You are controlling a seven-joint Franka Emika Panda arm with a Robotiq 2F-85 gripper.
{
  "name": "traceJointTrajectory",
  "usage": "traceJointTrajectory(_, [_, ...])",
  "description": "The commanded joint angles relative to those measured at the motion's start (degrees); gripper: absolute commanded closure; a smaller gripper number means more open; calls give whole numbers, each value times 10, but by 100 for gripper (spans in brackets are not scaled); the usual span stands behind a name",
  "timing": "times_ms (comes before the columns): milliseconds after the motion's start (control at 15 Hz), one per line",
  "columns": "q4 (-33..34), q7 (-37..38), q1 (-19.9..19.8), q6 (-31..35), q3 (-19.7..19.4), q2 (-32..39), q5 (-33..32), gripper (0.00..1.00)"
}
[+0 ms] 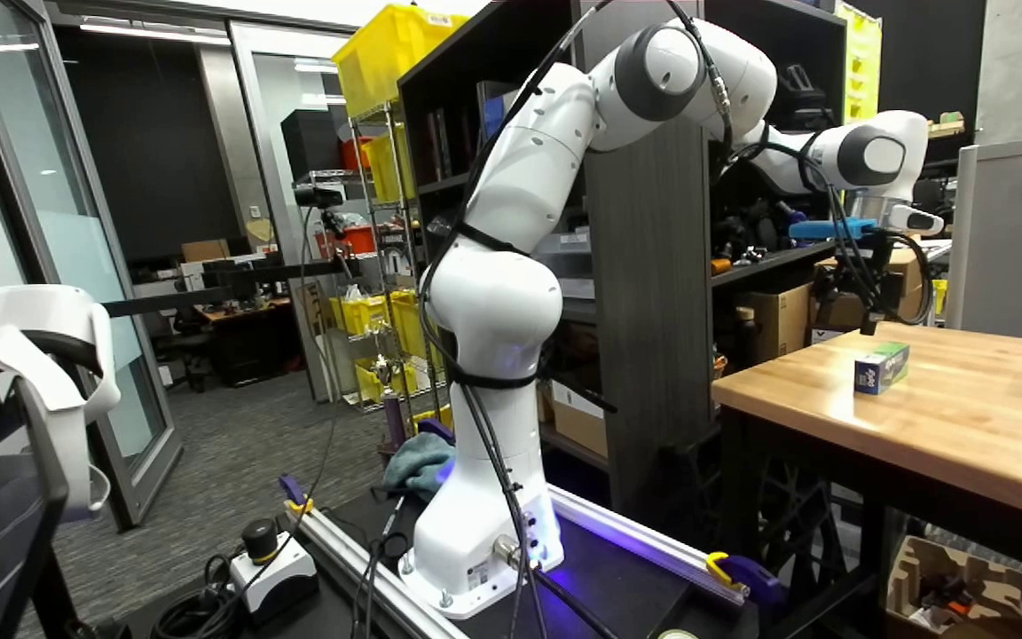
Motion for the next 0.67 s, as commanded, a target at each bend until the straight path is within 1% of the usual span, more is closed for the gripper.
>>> traceJointTrajectory(0, [14,5,-5,19,3,15,-4,0])
traceJointTrajectory(333, [32,-7,-11,79,0,42,-14,0])
traceJointTrajectory(600, [64,-13,-23,118,-5,68,-33,0])
